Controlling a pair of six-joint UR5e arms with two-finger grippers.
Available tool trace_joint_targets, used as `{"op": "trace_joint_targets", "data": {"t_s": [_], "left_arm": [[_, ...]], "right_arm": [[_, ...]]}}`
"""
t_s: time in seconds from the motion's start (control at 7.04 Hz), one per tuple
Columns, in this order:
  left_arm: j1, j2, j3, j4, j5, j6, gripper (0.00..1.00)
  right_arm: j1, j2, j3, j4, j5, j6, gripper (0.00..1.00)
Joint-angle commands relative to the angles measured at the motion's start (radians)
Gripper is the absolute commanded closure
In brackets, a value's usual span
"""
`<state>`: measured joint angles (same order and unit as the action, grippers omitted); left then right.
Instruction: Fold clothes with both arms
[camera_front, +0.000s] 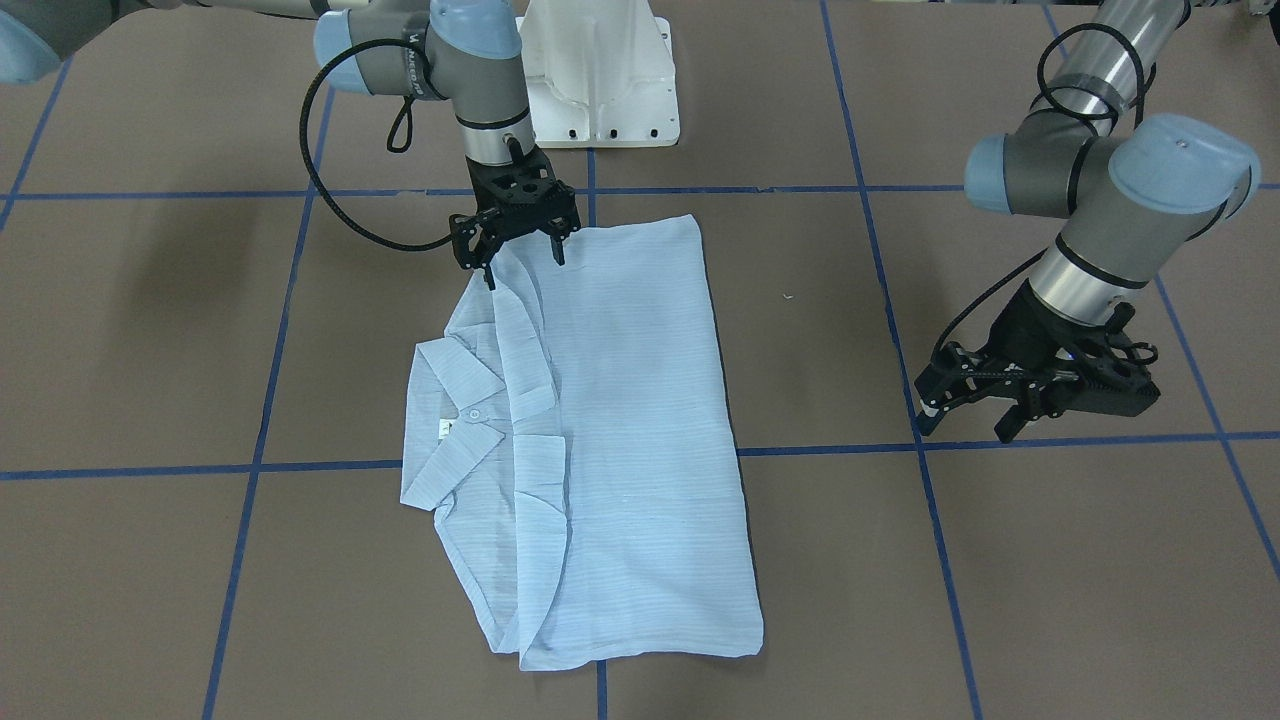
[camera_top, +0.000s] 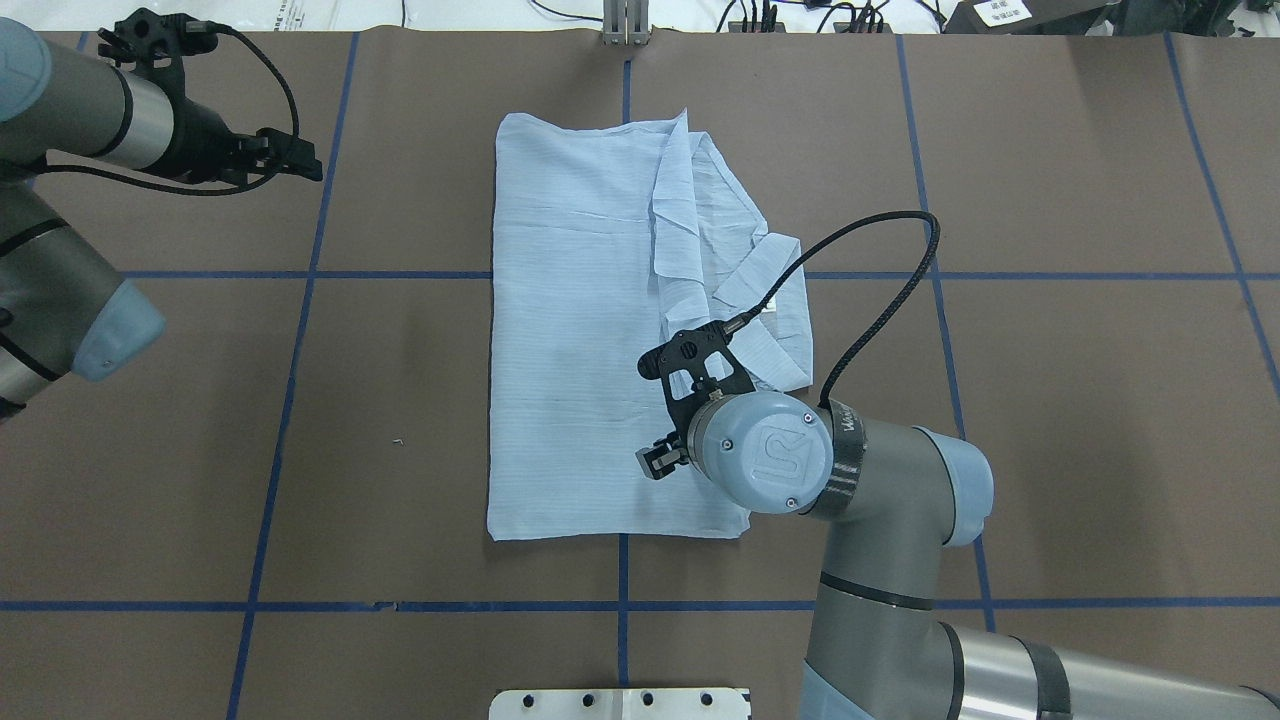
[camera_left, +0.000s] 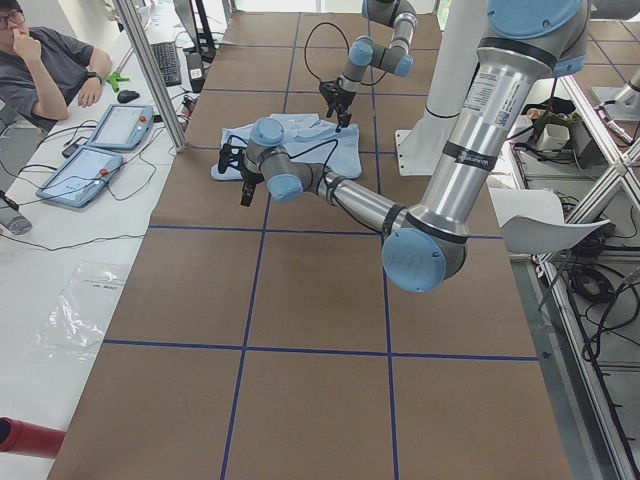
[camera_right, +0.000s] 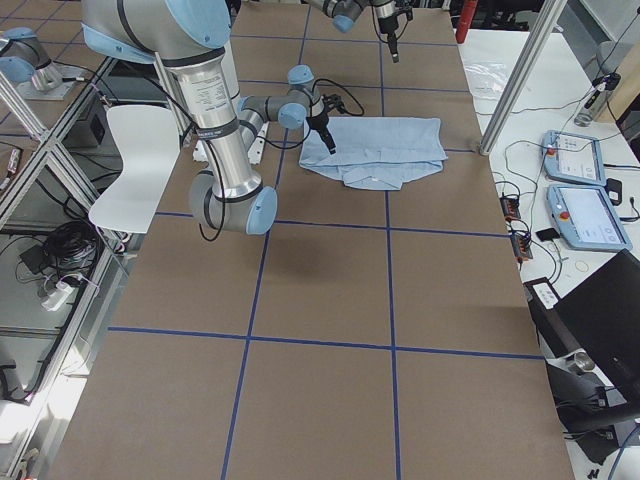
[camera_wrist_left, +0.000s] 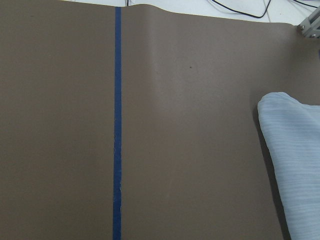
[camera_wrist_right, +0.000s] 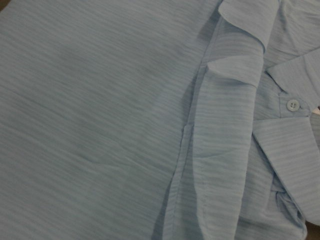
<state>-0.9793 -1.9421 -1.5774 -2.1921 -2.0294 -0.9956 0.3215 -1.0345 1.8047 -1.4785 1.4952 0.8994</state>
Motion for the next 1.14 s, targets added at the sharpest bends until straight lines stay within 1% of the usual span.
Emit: {"op": "trace_joint_targets", "data": {"t_s": [0.0, 0.43, 0.99], "left_arm": [[0.004, -0.001, 0.0, 0.0, 0.0, -0.002, 0.0], [0.005, -0.008, 0.003, 0.0, 0.0, -0.003, 0.0], [0.007, -0.011, 0.0, 0.002, -0.003, -0.005, 0.0]], "right_arm": [[-0.021, -0.009, -0.016, 0.0, -0.029, 0.0, 0.0], [-0.022, -0.05, -0.018, 0.0, -0.047, -0.02, 0.0], [-0.018, -0.053, -0.028, -0.002, -0.047, -0.031, 0.0]]}}
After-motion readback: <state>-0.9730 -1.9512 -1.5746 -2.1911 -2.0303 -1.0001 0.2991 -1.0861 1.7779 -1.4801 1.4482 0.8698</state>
